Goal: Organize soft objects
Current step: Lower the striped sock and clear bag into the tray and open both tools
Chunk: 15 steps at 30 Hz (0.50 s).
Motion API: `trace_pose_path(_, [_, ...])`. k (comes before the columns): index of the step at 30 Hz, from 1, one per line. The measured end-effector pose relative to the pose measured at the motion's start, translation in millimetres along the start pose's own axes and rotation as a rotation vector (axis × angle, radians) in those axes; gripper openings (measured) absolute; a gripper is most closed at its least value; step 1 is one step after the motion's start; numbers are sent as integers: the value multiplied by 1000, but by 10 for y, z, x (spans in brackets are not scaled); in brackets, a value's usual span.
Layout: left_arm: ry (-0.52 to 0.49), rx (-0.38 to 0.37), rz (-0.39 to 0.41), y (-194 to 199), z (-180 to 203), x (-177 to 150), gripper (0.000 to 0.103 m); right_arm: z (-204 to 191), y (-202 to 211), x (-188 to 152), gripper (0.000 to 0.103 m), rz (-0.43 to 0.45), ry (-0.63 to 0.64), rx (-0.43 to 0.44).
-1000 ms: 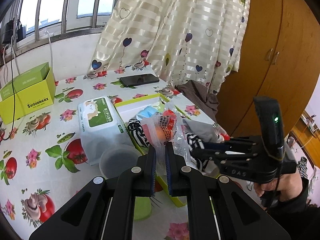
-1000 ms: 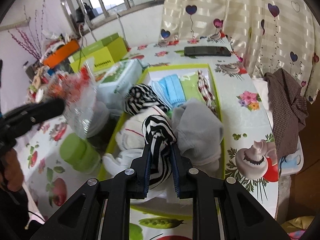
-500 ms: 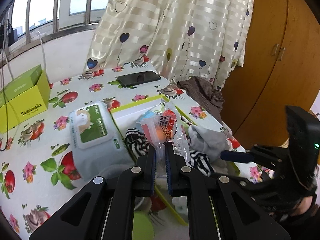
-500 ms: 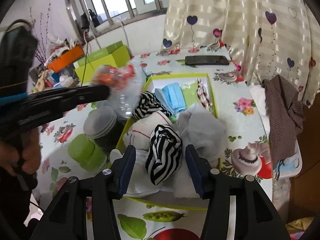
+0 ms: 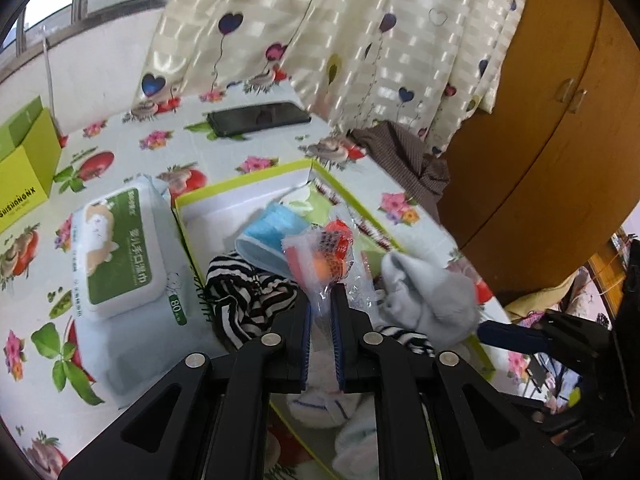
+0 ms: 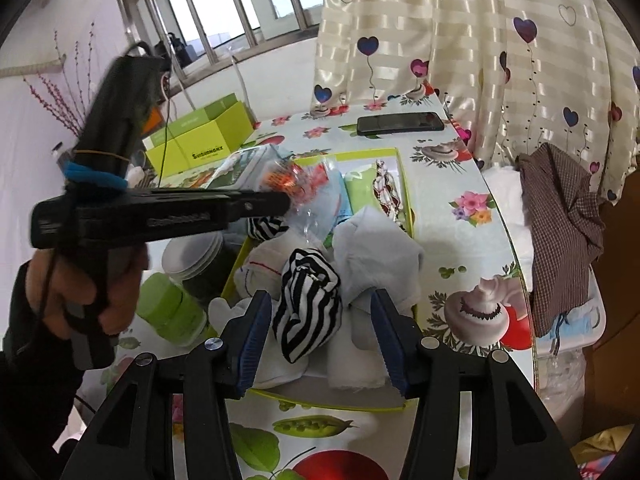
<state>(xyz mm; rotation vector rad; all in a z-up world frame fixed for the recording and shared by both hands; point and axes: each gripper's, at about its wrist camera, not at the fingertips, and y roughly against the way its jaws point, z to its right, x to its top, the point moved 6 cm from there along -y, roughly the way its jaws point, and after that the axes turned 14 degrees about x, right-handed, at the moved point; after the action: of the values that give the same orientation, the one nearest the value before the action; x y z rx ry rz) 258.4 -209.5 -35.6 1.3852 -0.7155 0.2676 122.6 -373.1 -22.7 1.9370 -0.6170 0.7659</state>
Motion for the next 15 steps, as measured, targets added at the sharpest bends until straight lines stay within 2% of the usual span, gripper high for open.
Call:
trace_pose_path(2, [-6,23,-5,-45,-11,-8,24,3,8,-1,51,3,-1,0])
trace_pose_path(4, [-5,48,-1,-57,-39,-13,46,-2,17,-3,51,4,0,-1])
trace_pose_path(11, [-4,60,53,155,-64,-17,47,-63,75,-21,52,12,11,-14])
trace_pose_path(15, [-3,62,85,357,-56,-78,47,-107,129,-44,58,13,15,-31])
